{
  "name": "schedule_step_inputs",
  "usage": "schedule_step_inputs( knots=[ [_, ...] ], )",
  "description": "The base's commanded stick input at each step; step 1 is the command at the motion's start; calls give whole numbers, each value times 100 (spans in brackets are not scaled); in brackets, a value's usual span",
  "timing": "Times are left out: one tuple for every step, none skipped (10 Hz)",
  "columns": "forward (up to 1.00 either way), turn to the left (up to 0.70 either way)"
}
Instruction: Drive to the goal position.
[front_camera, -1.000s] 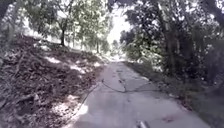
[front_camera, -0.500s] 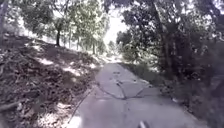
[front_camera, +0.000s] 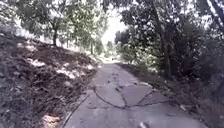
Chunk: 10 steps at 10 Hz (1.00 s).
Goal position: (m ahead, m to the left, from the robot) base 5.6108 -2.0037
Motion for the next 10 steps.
schedule_step_inputs(
  knots=[
    [50,0],
    [50,0],
    [50,0],
    [50,0],
    [50,0],
    [50,0],
    [50,0],
    [50,0],
    [50,0],
    [50,0]
  ],
)
